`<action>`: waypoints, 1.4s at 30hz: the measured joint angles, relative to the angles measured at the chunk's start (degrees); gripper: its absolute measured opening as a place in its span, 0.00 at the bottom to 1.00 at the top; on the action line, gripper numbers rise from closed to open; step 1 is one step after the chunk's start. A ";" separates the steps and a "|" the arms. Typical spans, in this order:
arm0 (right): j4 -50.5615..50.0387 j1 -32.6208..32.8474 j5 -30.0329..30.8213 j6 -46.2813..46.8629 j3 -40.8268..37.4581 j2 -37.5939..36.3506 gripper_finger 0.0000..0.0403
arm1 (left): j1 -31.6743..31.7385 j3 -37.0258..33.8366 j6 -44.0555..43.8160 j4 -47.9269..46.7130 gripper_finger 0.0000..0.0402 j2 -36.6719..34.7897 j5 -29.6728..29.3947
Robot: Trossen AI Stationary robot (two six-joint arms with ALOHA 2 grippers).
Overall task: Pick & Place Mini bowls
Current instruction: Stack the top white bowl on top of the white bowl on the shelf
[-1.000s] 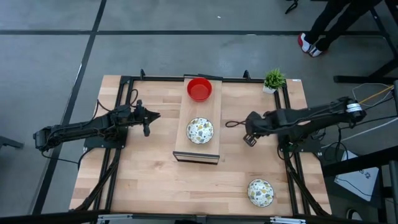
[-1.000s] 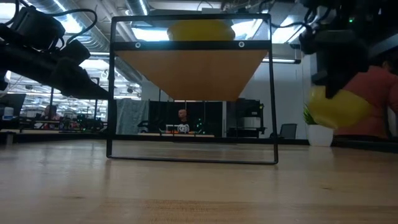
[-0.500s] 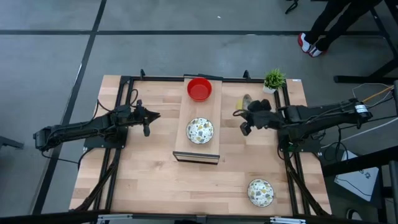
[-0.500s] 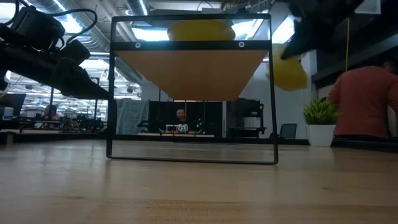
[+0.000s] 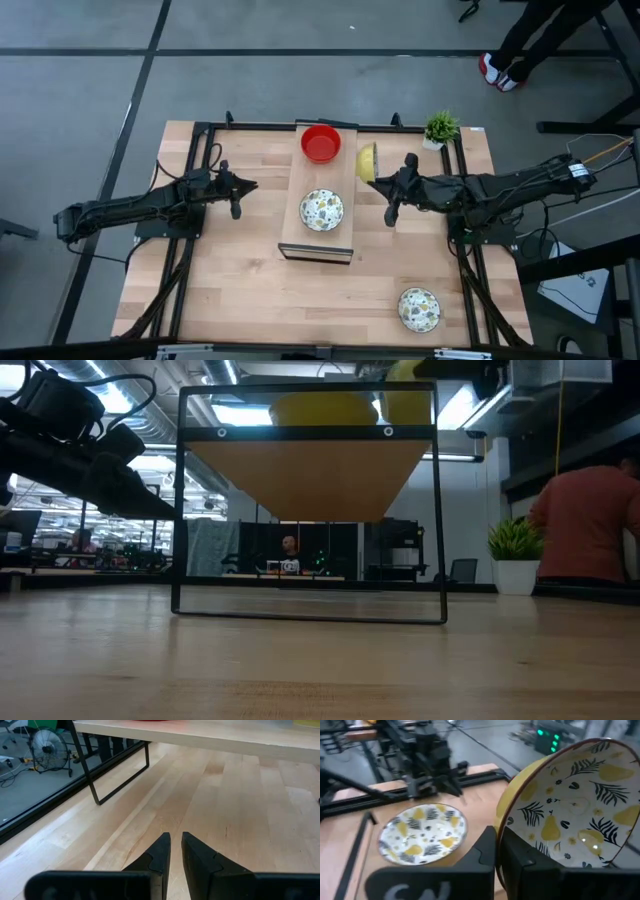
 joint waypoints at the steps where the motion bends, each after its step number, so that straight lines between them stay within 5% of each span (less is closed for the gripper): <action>1: 0.44 0.51 -0.34 -1.41 0.00 0.00 0.03 | -0.01 0.00 0.00 0.01 0.11 0.00 0.00; 18: 8.95 4.60 -4.62 -25.23 0.00 4.69 0.03 | -0.01 0.00 0.00 0.02 0.11 -0.01 0.00; 26: 9.67 5.80 -4.41 -29.16 4.13 10.36 0.03 | 0.00 0.00 0.00 0.02 0.11 0.01 0.00; 42: -27.18 8.34 -4.55 -21.03 35.94 25.99 0.03 | -0.01 0.00 0.00 0.01 0.11 -0.01 0.00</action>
